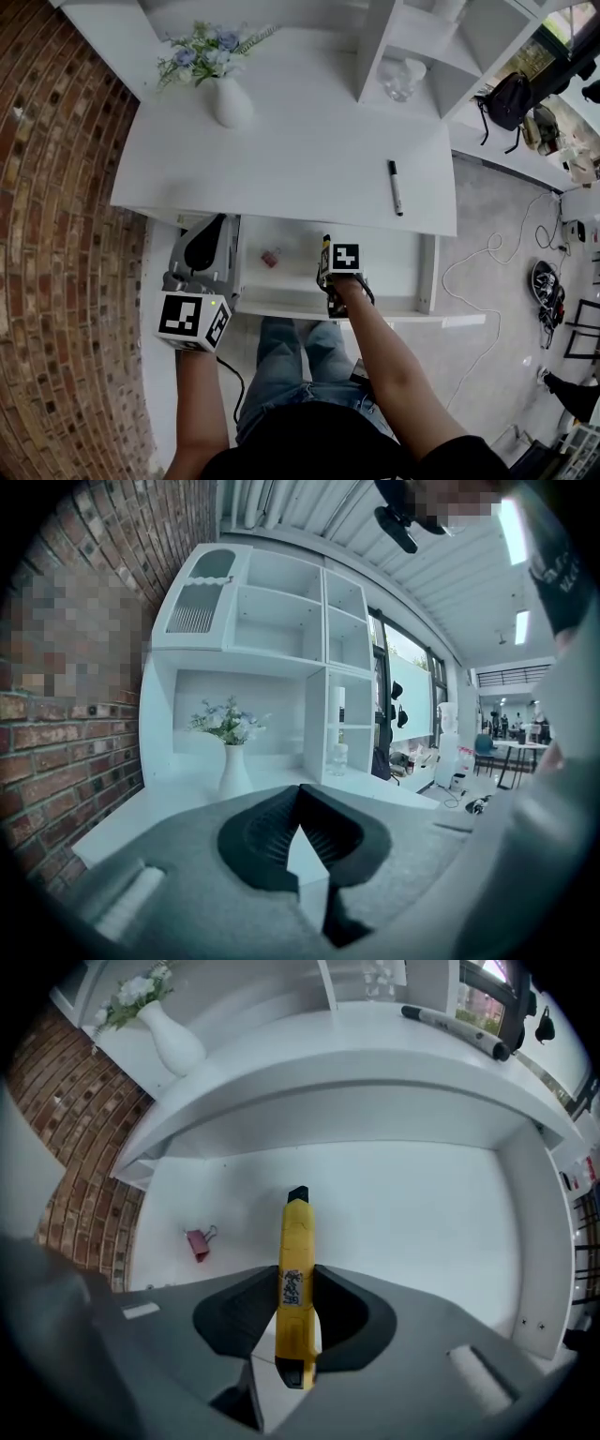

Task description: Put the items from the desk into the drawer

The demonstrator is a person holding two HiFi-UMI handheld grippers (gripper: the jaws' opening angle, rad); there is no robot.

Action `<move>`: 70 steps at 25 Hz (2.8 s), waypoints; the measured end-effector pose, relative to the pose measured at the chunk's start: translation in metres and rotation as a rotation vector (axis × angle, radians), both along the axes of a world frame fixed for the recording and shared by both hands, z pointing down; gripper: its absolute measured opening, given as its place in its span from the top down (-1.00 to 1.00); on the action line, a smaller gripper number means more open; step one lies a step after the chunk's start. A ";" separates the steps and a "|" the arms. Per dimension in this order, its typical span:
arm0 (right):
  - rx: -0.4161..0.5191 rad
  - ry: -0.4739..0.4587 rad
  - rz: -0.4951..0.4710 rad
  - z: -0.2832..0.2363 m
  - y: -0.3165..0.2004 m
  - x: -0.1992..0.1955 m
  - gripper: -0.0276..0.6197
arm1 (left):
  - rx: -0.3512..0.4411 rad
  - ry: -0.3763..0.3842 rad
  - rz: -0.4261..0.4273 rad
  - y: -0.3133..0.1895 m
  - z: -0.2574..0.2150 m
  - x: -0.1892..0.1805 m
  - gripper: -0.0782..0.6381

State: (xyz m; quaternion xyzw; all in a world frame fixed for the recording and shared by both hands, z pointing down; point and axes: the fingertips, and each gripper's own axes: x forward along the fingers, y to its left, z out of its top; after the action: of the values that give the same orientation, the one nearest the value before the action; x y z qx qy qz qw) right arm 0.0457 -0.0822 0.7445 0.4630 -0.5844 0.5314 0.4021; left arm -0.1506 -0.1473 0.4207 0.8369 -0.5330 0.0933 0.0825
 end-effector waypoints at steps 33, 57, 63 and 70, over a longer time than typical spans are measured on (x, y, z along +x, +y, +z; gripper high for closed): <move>0.126 -0.170 -0.113 -0.086 -0.005 0.011 0.06 | 0.103 0.027 -0.004 -0.015 -0.045 0.027 0.77; 1.136 -0.091 -0.085 -0.346 -0.043 0.087 0.14 | 0.232 0.061 0.025 -0.007 -0.099 0.044 0.77; 1.466 0.100 -0.028 -0.427 -0.033 0.123 0.17 | 0.236 0.058 0.030 -0.005 -0.101 0.043 0.77; 1.522 0.142 0.024 -0.440 -0.031 0.144 0.20 | 0.240 0.056 0.022 -0.003 -0.103 0.037 0.77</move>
State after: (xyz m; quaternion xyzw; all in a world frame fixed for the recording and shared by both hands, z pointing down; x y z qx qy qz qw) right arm 0.1892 -0.1136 0.3043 0.6518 -0.7570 -0.0445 0.0032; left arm -0.1135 -0.1502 0.3181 0.8487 -0.5288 0.0061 -0.0046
